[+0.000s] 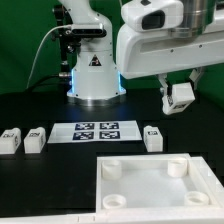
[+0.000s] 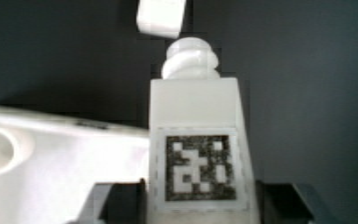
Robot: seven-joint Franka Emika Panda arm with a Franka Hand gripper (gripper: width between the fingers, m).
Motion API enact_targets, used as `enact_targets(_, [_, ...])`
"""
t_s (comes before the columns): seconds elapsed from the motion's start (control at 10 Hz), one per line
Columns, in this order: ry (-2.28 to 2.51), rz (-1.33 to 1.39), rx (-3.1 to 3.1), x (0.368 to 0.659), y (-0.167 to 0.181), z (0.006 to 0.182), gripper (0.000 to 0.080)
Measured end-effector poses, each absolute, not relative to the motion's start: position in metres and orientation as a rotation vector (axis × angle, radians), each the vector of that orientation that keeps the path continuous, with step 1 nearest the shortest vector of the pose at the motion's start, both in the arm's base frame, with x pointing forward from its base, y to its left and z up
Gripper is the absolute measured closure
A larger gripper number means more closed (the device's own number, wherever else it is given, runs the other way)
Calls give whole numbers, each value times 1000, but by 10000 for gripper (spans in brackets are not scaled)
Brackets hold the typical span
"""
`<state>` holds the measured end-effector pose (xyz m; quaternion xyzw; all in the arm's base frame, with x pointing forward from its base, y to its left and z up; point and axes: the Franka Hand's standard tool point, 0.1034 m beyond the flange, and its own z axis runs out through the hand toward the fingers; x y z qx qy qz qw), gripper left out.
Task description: Assemble one leg
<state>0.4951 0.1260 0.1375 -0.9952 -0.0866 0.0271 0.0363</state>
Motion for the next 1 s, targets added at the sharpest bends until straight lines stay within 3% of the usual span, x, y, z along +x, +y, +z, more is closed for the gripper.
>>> enact_targets(0.1, [-329, -33, -3051, 499, 120, 138, 509])
enact_targets(0.3, [-369, -321, -3039, 559, 91, 166, 508])
enact_targets(0.5, [-264, -656, -2978, 593, 81, 178, 508])
enact_targets(0.8, [-276, -1037, -2934, 589, 66, 175, 508])
enact_targets(1.0, [-276, -1011, -2941, 586, 66, 166, 508])
